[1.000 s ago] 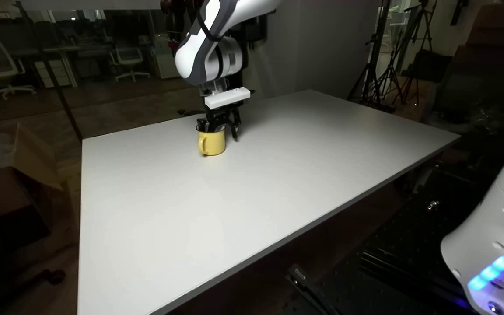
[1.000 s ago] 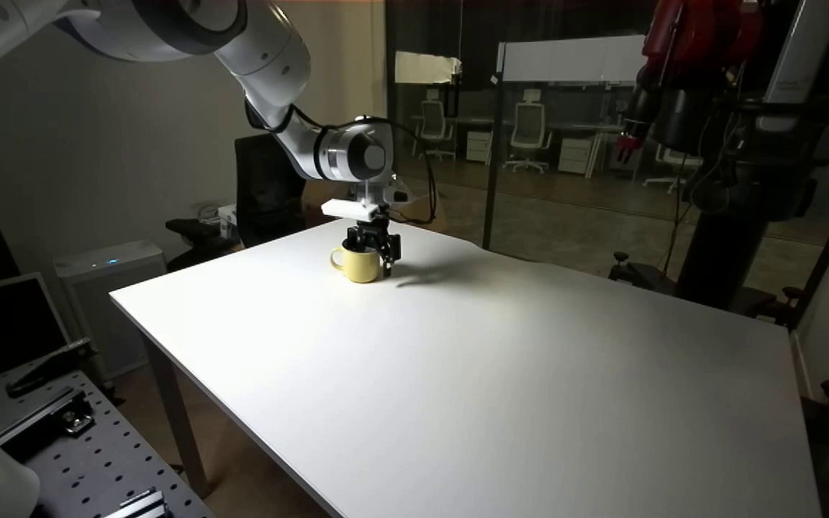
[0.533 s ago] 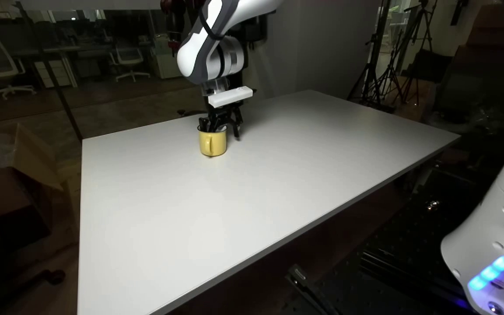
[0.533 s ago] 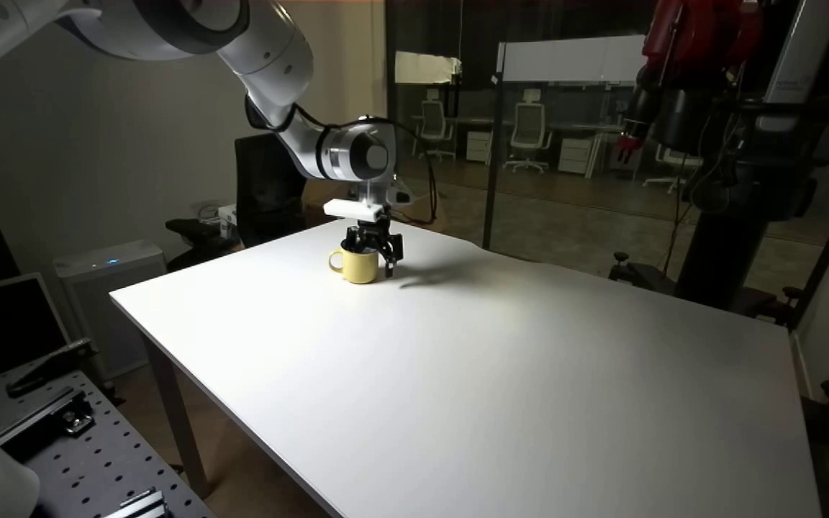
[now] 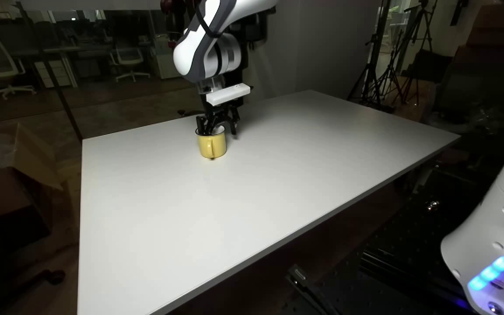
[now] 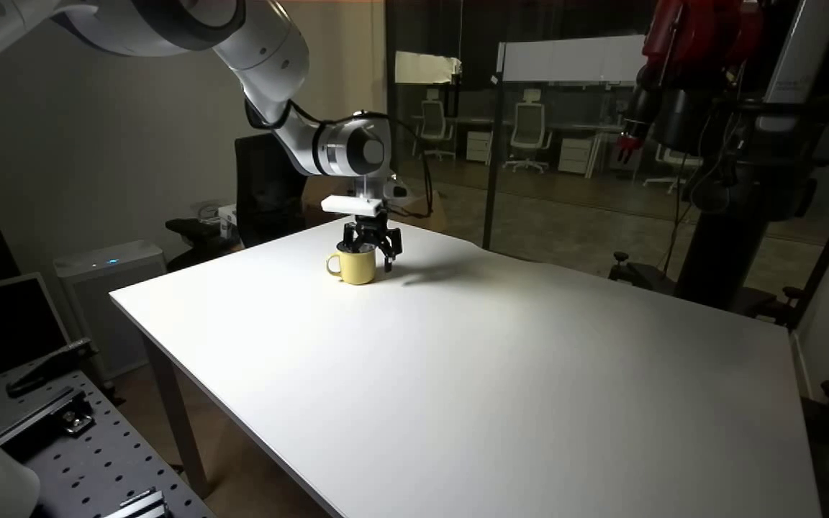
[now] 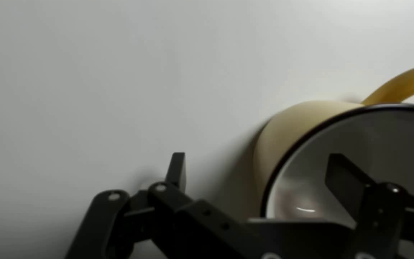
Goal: Move the cup to the left
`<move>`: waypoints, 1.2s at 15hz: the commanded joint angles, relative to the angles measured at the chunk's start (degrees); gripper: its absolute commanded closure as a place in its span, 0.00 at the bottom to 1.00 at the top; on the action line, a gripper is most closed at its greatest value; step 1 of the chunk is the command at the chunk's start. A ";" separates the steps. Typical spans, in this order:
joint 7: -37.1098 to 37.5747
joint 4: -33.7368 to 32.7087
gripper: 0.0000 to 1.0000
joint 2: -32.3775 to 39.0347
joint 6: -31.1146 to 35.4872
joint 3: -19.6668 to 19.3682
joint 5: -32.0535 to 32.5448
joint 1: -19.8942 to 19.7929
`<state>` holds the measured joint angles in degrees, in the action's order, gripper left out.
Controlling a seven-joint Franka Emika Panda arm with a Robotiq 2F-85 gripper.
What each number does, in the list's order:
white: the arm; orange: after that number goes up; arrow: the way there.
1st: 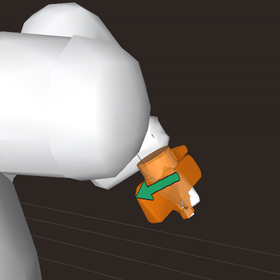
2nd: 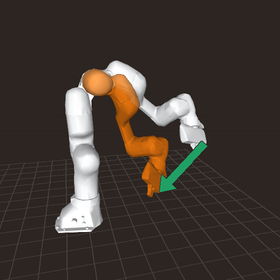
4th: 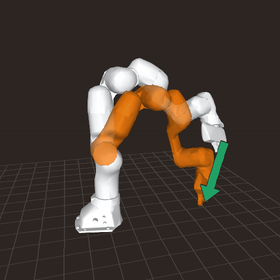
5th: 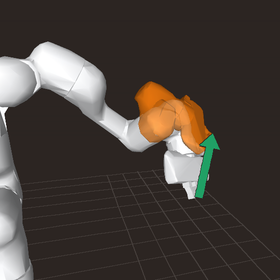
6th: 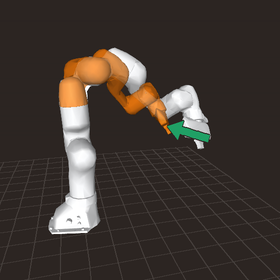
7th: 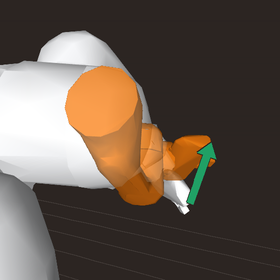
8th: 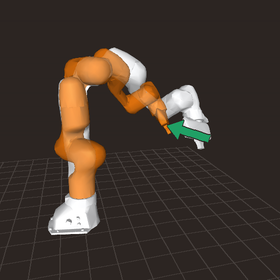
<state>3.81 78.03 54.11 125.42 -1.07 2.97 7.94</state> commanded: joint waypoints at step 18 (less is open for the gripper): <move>2.17 5.14 0.00 -12.28 0.55 0.81 4.34 2.96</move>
<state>5.71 83.32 41.77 126.14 -0.86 6.84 11.33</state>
